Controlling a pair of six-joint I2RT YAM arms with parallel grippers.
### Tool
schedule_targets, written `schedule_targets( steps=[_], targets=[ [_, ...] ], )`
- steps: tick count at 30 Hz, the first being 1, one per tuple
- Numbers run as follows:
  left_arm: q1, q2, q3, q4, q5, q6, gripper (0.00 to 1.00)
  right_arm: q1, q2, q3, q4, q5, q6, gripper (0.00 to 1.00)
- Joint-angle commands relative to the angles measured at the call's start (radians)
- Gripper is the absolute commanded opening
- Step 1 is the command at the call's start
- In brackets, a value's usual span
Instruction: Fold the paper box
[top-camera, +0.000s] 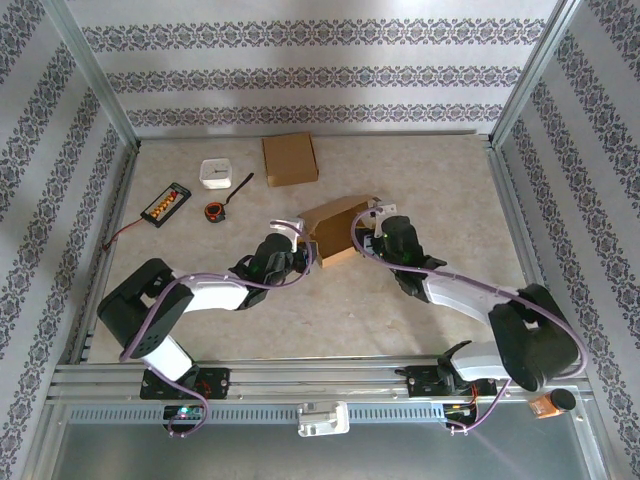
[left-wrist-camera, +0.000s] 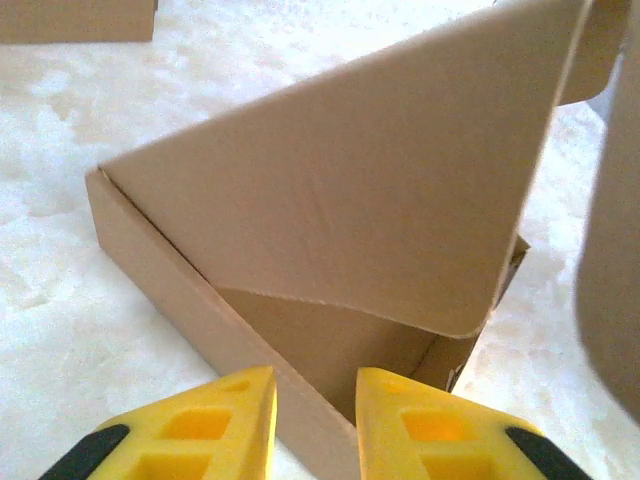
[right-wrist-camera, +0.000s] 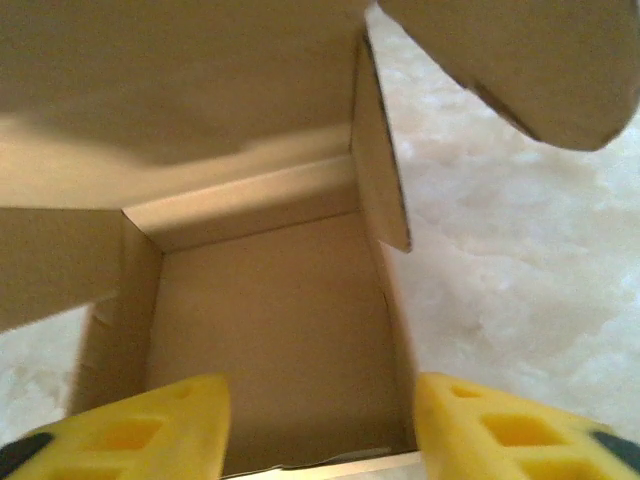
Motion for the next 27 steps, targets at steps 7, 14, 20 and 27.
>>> schedule_targets(
  steps=[7,14,20,27],
  targets=[
    [-0.029,-0.177,-0.03,-0.105,0.008,-0.05,0.29,0.002,-0.238,-0.05,-0.097,-0.103,0.008,0.74],
    [-0.034,-0.356,-0.059,-0.189,-0.069,-0.246,0.32,-0.027,-0.458,-0.03,-0.211,-0.16,0.019,0.95],
    [-0.031,-0.415,0.018,-0.381,-0.148,-0.506,0.38,-0.237,-0.398,0.198,-0.424,-0.363,0.176,0.98],
    [0.007,-0.416,-0.002,-0.31,-0.153,-0.749,0.44,-0.384,-0.078,0.54,-0.637,-0.65,0.2,0.97]
  ],
)
